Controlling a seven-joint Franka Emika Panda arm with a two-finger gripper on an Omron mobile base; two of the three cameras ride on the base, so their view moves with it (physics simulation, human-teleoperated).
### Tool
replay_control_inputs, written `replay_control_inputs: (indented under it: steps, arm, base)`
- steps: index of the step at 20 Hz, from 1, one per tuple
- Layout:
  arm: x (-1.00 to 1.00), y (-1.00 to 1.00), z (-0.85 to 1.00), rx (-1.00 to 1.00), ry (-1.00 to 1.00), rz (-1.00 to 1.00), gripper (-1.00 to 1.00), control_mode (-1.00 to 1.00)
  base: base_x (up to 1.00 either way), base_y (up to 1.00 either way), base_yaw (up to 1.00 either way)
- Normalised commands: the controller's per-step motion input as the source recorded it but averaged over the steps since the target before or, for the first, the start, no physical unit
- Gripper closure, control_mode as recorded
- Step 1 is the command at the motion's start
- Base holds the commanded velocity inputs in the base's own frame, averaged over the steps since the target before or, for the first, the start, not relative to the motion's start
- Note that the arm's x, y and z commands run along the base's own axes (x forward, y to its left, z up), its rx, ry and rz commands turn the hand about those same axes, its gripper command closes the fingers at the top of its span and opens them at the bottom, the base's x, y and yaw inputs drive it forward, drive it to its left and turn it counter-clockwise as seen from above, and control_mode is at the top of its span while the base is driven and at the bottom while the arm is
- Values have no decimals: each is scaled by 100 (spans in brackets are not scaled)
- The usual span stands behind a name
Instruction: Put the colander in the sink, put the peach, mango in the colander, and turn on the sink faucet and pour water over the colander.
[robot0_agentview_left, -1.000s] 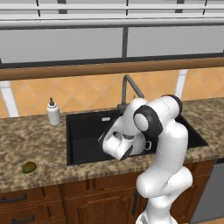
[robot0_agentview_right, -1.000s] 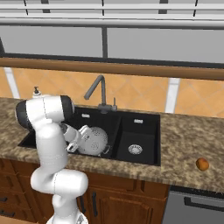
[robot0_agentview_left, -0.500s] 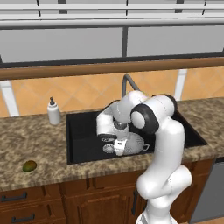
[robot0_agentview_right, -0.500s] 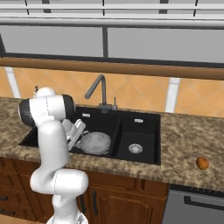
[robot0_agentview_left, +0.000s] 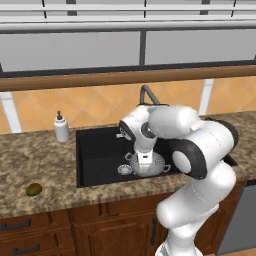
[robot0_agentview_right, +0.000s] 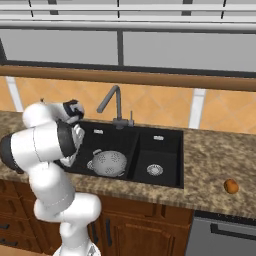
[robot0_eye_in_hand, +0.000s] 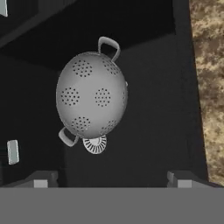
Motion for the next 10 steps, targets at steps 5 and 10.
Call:
replay_control_inputs:
  steps: [5, 10]
  arm:
    - [-58, 69, 100, -22, -1, 22, -100, -100]
    - [-52, 34, 100, -10, -5, 30, -100, -100]
  base:
    - [0, 0, 0]
    - [0, 0, 0]
